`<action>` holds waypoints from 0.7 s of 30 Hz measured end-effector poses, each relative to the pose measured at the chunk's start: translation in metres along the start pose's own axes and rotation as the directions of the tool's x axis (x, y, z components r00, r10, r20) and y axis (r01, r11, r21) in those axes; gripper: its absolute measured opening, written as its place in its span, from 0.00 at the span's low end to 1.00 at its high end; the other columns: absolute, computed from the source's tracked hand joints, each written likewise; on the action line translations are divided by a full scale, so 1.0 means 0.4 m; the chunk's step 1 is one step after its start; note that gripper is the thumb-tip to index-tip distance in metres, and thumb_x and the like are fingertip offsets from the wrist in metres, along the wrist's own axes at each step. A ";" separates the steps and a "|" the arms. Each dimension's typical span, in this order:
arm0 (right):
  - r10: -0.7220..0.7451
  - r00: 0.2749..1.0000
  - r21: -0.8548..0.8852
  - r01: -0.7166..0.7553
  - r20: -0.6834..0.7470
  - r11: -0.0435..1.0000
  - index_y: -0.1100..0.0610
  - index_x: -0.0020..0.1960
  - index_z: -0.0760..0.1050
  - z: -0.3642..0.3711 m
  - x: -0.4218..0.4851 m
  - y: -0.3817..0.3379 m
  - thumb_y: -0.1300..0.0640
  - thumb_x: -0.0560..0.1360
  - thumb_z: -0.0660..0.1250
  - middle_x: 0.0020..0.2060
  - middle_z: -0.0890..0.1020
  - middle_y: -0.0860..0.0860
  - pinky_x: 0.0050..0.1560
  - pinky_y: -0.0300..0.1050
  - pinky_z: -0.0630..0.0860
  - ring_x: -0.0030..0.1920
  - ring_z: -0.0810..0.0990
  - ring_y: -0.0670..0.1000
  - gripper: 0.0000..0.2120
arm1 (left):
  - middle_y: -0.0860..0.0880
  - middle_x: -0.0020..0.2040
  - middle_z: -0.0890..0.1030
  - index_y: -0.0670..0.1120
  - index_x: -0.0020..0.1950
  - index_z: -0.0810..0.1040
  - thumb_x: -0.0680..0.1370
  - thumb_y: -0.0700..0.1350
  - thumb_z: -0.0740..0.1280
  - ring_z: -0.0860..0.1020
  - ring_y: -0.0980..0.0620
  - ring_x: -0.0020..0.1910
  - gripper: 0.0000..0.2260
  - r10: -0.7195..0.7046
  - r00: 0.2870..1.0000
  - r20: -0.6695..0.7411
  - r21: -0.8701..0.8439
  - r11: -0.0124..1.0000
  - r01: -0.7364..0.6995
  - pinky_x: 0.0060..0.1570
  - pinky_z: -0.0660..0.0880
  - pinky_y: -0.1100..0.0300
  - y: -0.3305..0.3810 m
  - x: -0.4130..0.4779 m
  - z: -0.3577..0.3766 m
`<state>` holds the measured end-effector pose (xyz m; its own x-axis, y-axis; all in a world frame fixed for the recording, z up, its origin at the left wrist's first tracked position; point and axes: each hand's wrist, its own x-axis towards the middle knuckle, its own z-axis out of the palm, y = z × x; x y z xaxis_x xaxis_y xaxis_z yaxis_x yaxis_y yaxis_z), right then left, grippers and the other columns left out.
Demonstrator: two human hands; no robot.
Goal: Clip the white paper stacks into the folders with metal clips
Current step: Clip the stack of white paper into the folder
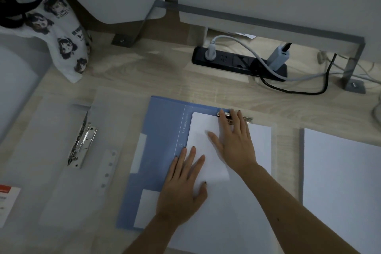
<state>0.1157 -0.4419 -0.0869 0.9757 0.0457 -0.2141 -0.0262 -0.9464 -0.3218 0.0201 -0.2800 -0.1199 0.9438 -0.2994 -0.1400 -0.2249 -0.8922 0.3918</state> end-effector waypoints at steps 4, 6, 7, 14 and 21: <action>0.063 0.998 0.230 -0.056 -0.025 0.972 0.49 0.75 0.50 -0.048 -0.061 0.039 0.38 0.76 0.48 0.75 0.55 0.54 0.74 0.47 0.49 0.76 0.52 0.53 0.30 | 0.54 0.78 0.51 0.55 0.76 0.52 0.78 0.59 0.47 0.45 0.52 0.77 0.26 -0.018 1.000 0.022 -0.055 0.998 0.020 0.75 0.43 0.55 0.006 -0.003 -0.001; 0.135 0.990 0.348 -0.117 -0.029 0.930 0.50 0.75 0.53 -0.079 -0.123 0.082 0.45 0.78 0.53 0.75 0.57 0.52 0.74 0.46 0.54 0.75 0.55 0.51 0.27 | 0.53 0.78 0.52 0.54 0.76 0.52 0.79 0.59 0.45 0.45 0.52 0.77 0.26 -0.013 0.999 0.036 -0.043 0.999 0.014 0.74 0.43 0.57 0.010 -0.001 -0.003; 0.176 0.983 0.385 -0.145 -0.047 0.911 0.51 0.74 0.55 -0.095 -0.162 0.113 0.48 0.78 0.56 0.74 0.60 0.52 0.71 0.44 0.56 0.74 0.58 0.51 0.26 | 0.52 0.78 0.53 0.53 0.76 0.54 0.79 0.59 0.45 0.46 0.51 0.77 0.25 -0.002 0.999 0.040 -0.026 1.000 0.003 0.74 0.44 0.56 0.011 0.000 -0.001; 0.474 0.874 0.382 -0.404 -0.109 0.831 0.58 0.69 0.66 -0.156 -0.400 0.344 0.59 0.77 0.62 0.68 0.69 0.57 0.66 0.49 0.65 0.67 0.68 0.57 0.21 | 0.47 0.74 0.63 0.45 0.69 0.67 0.79 0.47 0.56 0.60 0.46 0.74 0.19 -0.229 0.970 -0.080 -0.218 0.954 0.207 0.72 0.55 0.56 0.160 -0.023 -0.015; 0.460 0.883 0.313 -0.413 -0.091 0.855 0.55 0.69 0.67 -0.142 -0.471 0.438 0.55 0.77 0.61 0.69 0.69 0.55 0.64 0.48 0.67 0.67 0.70 0.56 0.21 | 0.56 0.70 0.64 0.52 0.70 0.64 0.80 0.44 0.58 0.63 0.58 0.70 0.18 -0.069 0.927 0.370 -0.659 0.684 0.314 0.67 0.60 0.66 0.516 0.040 -0.026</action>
<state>-0.0604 -0.6344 -0.0505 0.8694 -0.4242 -0.2532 -0.4938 -0.7282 -0.4753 -0.0088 -0.4654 -0.0317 0.8005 -0.3411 -0.4928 0.3016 -0.4814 0.8230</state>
